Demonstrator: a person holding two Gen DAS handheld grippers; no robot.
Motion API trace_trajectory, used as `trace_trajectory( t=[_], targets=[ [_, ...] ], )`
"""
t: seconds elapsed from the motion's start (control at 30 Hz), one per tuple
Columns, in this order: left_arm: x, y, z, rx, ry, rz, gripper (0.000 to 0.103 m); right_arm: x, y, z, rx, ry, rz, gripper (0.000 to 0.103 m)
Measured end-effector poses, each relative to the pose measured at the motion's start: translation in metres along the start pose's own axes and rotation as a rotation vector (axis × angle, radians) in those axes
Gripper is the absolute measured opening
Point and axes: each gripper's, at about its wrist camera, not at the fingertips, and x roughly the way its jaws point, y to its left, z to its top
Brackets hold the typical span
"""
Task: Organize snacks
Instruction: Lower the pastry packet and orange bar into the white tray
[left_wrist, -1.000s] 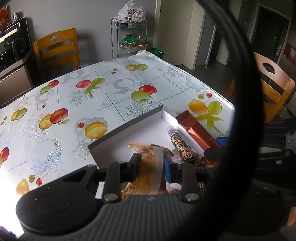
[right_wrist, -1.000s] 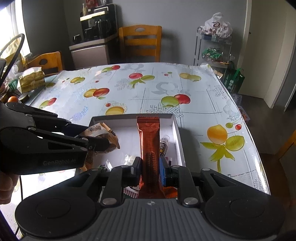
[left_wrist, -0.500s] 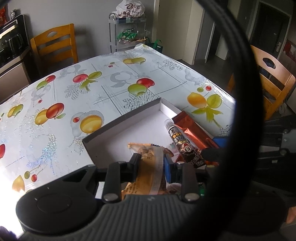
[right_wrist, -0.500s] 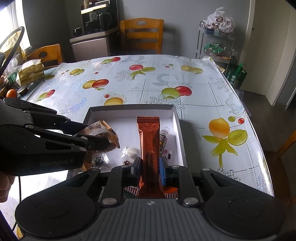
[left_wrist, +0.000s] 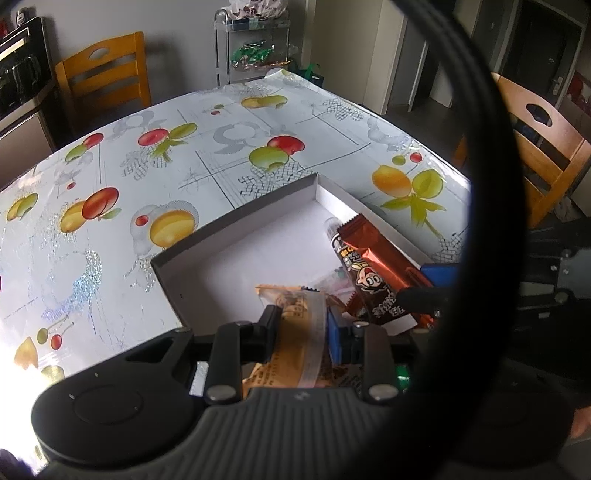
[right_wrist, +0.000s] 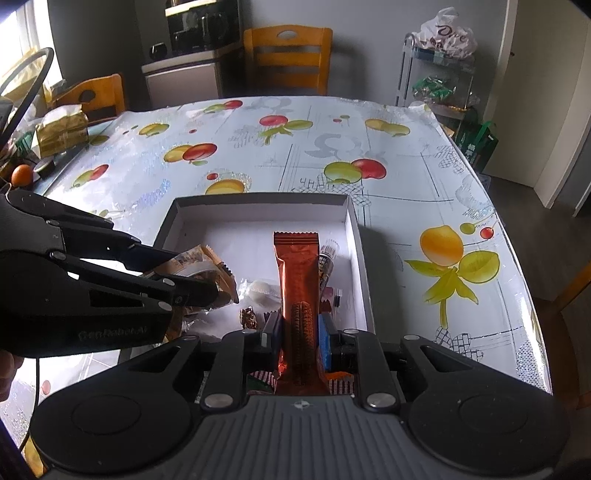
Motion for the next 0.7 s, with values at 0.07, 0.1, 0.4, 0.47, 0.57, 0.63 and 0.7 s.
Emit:
trace_trajectory(
  t=[0.07,0.1,0.4,0.47,0.57,0.63,0.7],
  targets=[
    [0.0016,-0.0001,0.0008,0.0,0.006,-0.001,0.024,0.0012,0.0005,-0.0006,-0.003,0.005,0.002,0.022],
    [0.0019,-0.0004,0.001,0.001,0.008,-0.002,0.025,0.0018,0.001,-0.0009,-0.005,0.007,0.003,0.022],
    [0.0029,-0.0016,0.0011,0.007,0.017,-0.007,0.025,0.0059,0.0006,-0.0028,-0.012,0.021,0.004,0.022],
    [0.0035,-0.0025,0.0009,0.012,0.018,-0.008,0.025,0.006,0.0006,-0.0028,-0.013,0.021,0.004,0.022],
    [0.0045,-0.0042,0.0003,0.02,0.02,-0.012,0.025,0.0067,0.0015,-0.0027,-0.014,0.023,0.003,0.022],
    [0.005,-0.0049,0.0002,0.024,0.019,-0.012,0.025,0.0072,0.0023,-0.003,-0.016,0.025,0.001,0.022],
    [0.0053,-0.004,0.0003,0.022,0.02,-0.014,0.025,0.0078,0.0025,-0.003,-0.016,0.026,0.001,0.022]
  ],
)
